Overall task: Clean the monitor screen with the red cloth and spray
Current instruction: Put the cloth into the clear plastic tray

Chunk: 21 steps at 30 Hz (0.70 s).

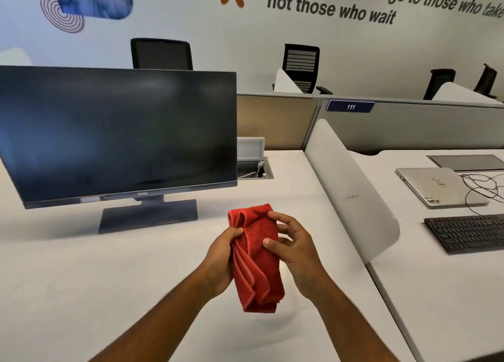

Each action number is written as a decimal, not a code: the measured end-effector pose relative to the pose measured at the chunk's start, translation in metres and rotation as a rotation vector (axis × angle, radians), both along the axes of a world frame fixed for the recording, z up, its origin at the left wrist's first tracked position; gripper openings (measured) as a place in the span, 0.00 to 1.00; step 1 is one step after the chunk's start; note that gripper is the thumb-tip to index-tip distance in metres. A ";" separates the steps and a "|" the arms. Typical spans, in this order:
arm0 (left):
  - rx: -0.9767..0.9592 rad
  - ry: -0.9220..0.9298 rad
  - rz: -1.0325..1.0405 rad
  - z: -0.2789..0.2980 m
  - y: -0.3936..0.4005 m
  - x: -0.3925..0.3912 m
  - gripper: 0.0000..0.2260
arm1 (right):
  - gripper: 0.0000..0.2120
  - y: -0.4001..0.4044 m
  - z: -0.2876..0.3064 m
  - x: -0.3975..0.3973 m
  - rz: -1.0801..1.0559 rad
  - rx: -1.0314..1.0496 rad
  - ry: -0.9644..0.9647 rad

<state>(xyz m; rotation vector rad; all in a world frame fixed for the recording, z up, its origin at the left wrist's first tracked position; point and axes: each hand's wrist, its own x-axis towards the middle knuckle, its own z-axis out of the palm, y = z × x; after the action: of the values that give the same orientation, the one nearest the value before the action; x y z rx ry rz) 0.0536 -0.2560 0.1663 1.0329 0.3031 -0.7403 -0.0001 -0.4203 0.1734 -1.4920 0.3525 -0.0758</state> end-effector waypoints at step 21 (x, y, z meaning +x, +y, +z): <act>0.942 -0.630 -0.088 -0.049 -0.028 -0.026 0.12 | 0.18 -0.045 -0.064 -0.003 0.001 -0.051 0.362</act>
<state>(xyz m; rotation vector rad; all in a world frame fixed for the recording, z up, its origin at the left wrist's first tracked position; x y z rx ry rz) 0.0279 -0.2844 0.1172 2.1150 0.0380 -0.2856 -0.0036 -0.4656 0.1098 -1.5556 0.6443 0.1902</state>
